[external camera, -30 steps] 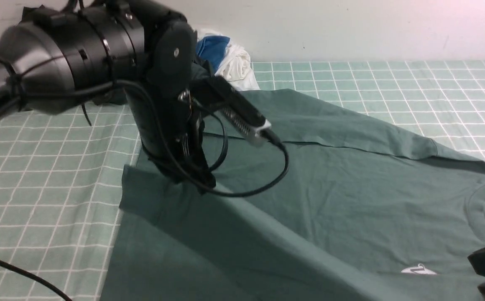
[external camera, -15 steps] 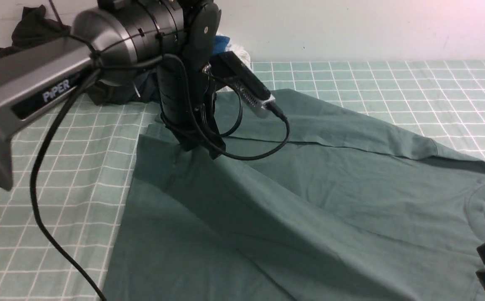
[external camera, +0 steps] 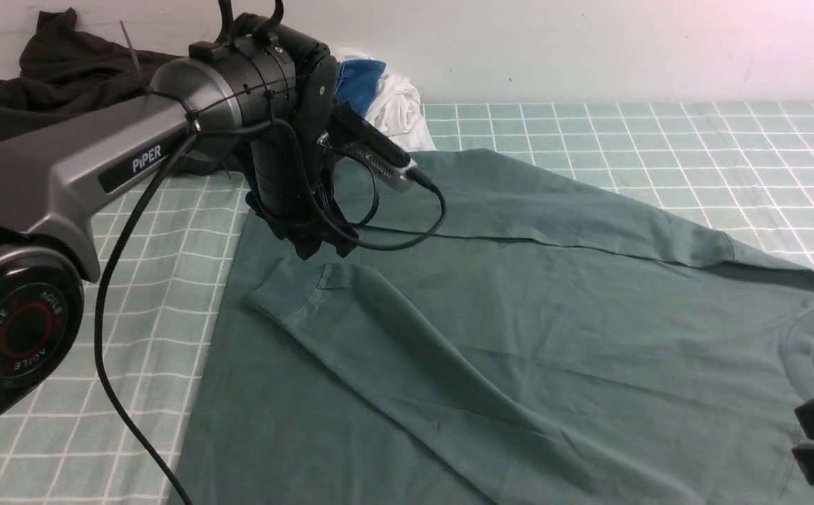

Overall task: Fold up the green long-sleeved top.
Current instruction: Use the left arm to drag and place the cuff at the centered position on the left edge of the fabric, then use the left arm to clamp the cuff farthest from it

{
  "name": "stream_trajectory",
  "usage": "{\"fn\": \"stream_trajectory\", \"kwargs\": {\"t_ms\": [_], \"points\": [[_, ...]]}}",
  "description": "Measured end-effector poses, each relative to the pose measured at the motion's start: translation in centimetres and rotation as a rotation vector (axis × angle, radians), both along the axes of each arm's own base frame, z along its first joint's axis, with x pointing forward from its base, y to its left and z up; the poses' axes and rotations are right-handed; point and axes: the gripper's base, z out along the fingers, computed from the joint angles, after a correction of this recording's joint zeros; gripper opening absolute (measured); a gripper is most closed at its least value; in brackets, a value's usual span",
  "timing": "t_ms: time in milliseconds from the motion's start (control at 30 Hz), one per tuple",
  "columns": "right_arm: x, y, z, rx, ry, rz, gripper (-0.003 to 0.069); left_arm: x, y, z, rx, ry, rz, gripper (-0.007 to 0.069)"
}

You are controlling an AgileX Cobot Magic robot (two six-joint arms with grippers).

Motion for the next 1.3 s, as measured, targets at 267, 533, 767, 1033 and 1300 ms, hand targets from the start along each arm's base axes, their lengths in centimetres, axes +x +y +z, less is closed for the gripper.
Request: {"fn": "stream_trajectory", "kwargs": {"t_ms": [267, 533, 767, 1033, 1300], "points": [[1.6, 0.4, -1.5, -0.021, 0.053, 0.003, -0.0014, 4.0, 4.5, -0.4, -0.181, -0.113, 0.306, 0.0384], [3.2, 0.8, -1.9, -0.026, 0.072, 0.004, -0.0014, 8.6, 7.7, -4.0, -0.373, -0.193, 0.462, 0.0385], [3.8, 1.0, -1.6, -0.014, 0.031, 0.005, -0.0014, 10.6, 7.1, -7.1, -0.481, -0.252, 0.487, 0.0385], [3.9, 1.0, -1.4, -0.018, 0.014, 0.008, -0.0014, 11.0, 7.2, -7.9, -0.481, -0.267, 0.468, 0.0253], [4.1, 1.0, -1.3, -0.021, -0.011, 0.013, -0.0014, 10.7, 7.2, -7.5, -0.442, -0.245, 0.410, 0.0027]]}}
